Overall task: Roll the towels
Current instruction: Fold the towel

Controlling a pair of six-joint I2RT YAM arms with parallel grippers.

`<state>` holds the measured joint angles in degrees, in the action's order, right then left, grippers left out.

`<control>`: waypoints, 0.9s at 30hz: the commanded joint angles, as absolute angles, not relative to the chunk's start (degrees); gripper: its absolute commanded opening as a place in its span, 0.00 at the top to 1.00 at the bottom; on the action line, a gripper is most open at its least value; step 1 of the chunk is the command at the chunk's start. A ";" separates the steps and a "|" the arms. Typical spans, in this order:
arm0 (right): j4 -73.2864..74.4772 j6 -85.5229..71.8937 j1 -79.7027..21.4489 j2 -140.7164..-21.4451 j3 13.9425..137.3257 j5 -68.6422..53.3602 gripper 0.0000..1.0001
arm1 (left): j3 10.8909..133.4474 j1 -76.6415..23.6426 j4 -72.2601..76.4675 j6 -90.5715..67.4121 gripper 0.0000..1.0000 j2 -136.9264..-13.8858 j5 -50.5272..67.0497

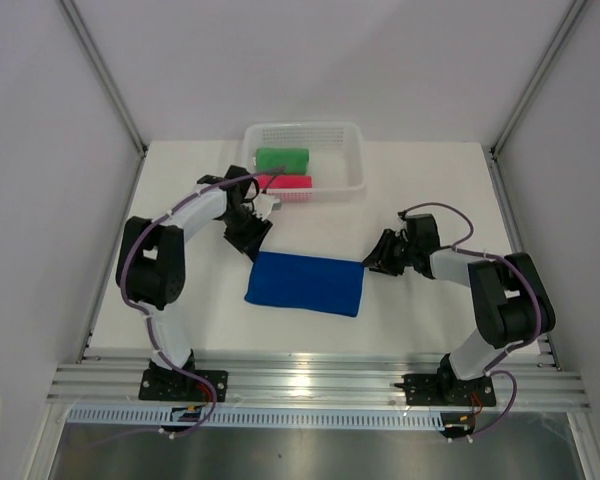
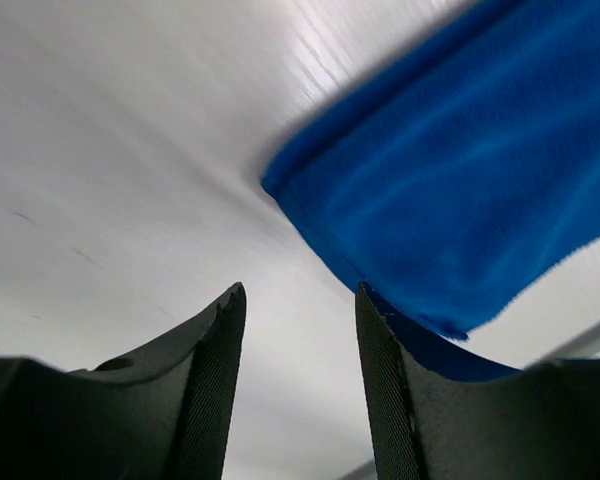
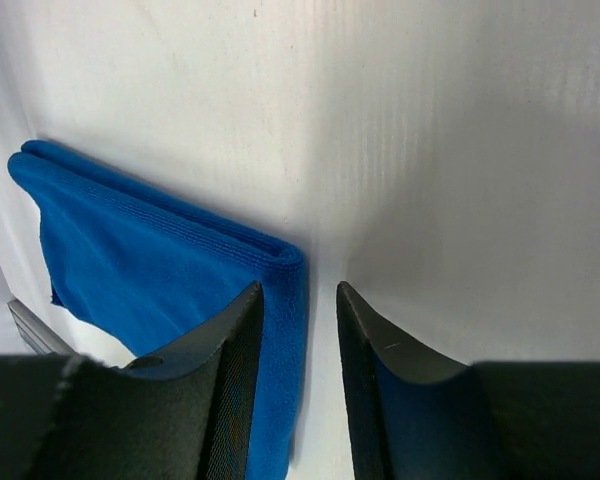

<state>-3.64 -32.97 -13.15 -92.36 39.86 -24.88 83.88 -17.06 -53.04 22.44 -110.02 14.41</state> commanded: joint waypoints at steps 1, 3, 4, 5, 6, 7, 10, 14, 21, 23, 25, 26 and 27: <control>-4.39 -31.90 -13.27 -95.62 41.92 -25.75 0.61 | 78.67 -16.87 -55.90 20.04 0.48 -106.79 19.86; -7.11 -33.13 -13.45 -97.20 41.49 -27.06 0.63 | 76.29 -16.87 -55.46 20.04 0.48 -106.61 19.43; -8.08 -34.53 -13.62 -98.16 41.22 -27.94 0.66 | 75.85 -16.70 -54.94 20.21 0.49 -105.65 18.99; -10.09 -35.32 -13.54 -98.26 40.00 -28.30 0.69 | 75.33 -16.53 -54.58 20.13 0.48 -105.04 18.90; -11.24 -36.12 -13.54 -98.17 39.12 -28.56 0.72 | 75.06 -16.26 -53.80 20.13 0.48 -104.25 19.33; -12.38 -36.82 -13.62 -97.65 38.33 -29.00 0.75 | 75.06 -15.74 -53.70 19.95 0.48 -103.11 19.51; -14.06 -37.88 -13.80 -96.95 36.56 -28.83 0.86 | 75.76 -14.42 -53.61 19.95 0.47 -102.31 20.21; -11.53 -38.41 -14.15 -94.85 35.77 -26.99 1.00 | 76.02 -12.05 -53.88 20.21 0.48 -102.13 20.30; 8.24 -40.60 -24.24 -77.66 28.13 -12.43 1.00 | 76.38 -7.91 -53.35 20.83 0.48 -99.67 18.64; 14.48 -45.16 -30.74 -69.49 24.62 -9.07 1.00 | 76.12 -7.82 -53.09 21.53 0.48 -99.32 17.58; 20.79 -49.98 -36.70 -64.19 23.03 -8.09 0.98 | 76.03 -7.82 -53.09 21.88 0.48 -99.14 17.49; 23.00 -51.14 -38.48 -61.90 23.03 -7.91 0.90 | 76.20 -7.82 -53.35 21.97 0.48 -99.31 17.49; 25.03 -51.94 -39.98 -58.05 23.38 -7.82 0.71 | 76.38 -7.82 -53.61 22.15 0.48 -99.66 17.58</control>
<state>12.38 -45.69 -35.79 -65.01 23.66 -13.28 74.70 -7.75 -54.00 21.10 -102.17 17.69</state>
